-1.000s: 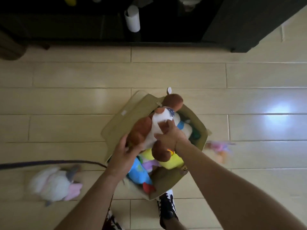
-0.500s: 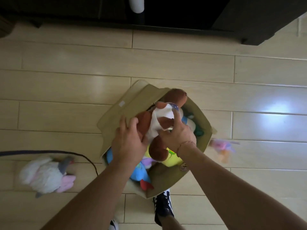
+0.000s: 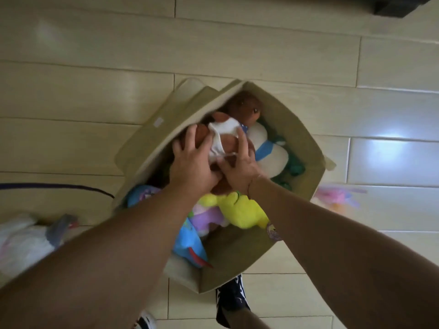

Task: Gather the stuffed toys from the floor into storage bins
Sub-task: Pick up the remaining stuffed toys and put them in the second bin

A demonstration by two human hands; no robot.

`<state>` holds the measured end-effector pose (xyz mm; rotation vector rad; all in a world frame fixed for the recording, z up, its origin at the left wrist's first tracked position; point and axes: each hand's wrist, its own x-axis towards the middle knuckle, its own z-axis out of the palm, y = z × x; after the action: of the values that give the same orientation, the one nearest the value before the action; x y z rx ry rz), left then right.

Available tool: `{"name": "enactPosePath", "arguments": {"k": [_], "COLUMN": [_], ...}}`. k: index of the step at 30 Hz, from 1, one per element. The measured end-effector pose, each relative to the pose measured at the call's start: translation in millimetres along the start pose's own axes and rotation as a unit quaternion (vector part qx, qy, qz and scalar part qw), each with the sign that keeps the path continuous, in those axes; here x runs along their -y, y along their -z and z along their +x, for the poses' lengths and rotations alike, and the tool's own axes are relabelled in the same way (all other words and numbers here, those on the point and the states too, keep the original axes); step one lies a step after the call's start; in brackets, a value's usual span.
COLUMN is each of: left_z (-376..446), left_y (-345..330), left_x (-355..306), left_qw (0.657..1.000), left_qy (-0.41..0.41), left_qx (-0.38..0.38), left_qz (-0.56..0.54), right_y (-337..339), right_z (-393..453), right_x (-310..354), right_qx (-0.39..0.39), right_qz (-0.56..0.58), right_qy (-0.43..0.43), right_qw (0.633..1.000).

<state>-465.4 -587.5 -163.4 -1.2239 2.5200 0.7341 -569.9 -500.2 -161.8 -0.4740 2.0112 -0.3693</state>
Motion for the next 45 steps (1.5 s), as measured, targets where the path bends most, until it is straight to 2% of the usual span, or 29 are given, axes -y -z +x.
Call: {"name": "enactPosePath", "arguments": {"k": [2,6,8,10,12,14,15,16,18,19,21,22,26,28,30,33,35,38,42,45], "left_z": [7,2,0,-4,-15,-29,-34,-38,-30,-19,5,11,-32,-62,-76,-88,-92,-98,-131,-187], "left_y": [0,24,38,45,41,25,15,3,-14,-19,-16,-6,24,33,41,60,76,114,168,190], "left_x": [3,8,8,-2,-18,-24,-21,-15,-4,-4,-6,-8,7,16,21,31,45,96,219,316], "left_qw": [1.0,0.997,0.995,0.994,0.985,0.978,0.978,0.979,0.983,0.981,0.974,0.977,0.987,0.986,0.988,0.988,0.988,0.996,0.991,0.965], "left_qy": [0.005,-0.029,-0.051,-0.062,-0.098,-0.145,-0.152,-0.144,-0.09,-0.064,-0.035,-0.04,-0.129,-0.149,-0.147,-0.151,-0.13,-0.084,0.06,0.21], "left_qx": [0.018,0.072,0.088,0.065,0.026,0.002,0.001,0.011,0.084,0.127,0.181,0.172,0.029,0.002,-0.003,-0.024,-0.035,0.002,0.105,0.156], "left_qz": [-0.007,0.006,0.02,0.07,0.139,0.148,0.144,0.141,0.137,0.134,0.129,0.122,0.096,0.076,0.043,-0.032,-0.07,-0.031,0.061,0.031], "right_y": [-12,-27,-34,-38,-48,-59,-59,-55,-50,-50,-56,-59,-59,-49,-35,-28,-36,-67,-141,-209], "right_z": [-23,-78,-91,-99,-107,-107,-104,-98,-81,-75,-71,-73,-100,-114,-126,-135,-142,-153,-165,-171], "right_x": [-30,-85,-92,-83,-80,-85,-88,-90,-97,-98,-99,-97,-89,-82,-63,-20,19,98,184,229], "right_qx": [0.008,0.127,0.091,0.067,0.086,0.075,0.095,0.116,0.162,0.163,0.136,0.12,0.129,0.123,0.053,-0.108,-0.17,-0.167,-0.041,0.062], "right_qz": [-0.013,-0.176,-0.225,-0.247,-0.287,-0.388,-0.421,-0.433,-0.421,-0.401,-0.381,-0.376,-0.36,-0.319,-0.283,-0.223,-0.149,-0.15,-0.184,-0.204], "right_qy": [0.012,0.008,0.001,0.012,0.085,0.193,0.189,0.14,-0.022,-0.07,-0.082,-0.075,-0.094,-0.109,-0.083,0.056,0.185,0.344,0.378,0.323], "right_qw": [1.0,0.976,0.97,0.967,0.95,0.898,0.882,0.883,0.892,0.899,0.911,0.916,0.919,0.934,0.954,0.967,0.956,0.912,0.906,0.922]}}
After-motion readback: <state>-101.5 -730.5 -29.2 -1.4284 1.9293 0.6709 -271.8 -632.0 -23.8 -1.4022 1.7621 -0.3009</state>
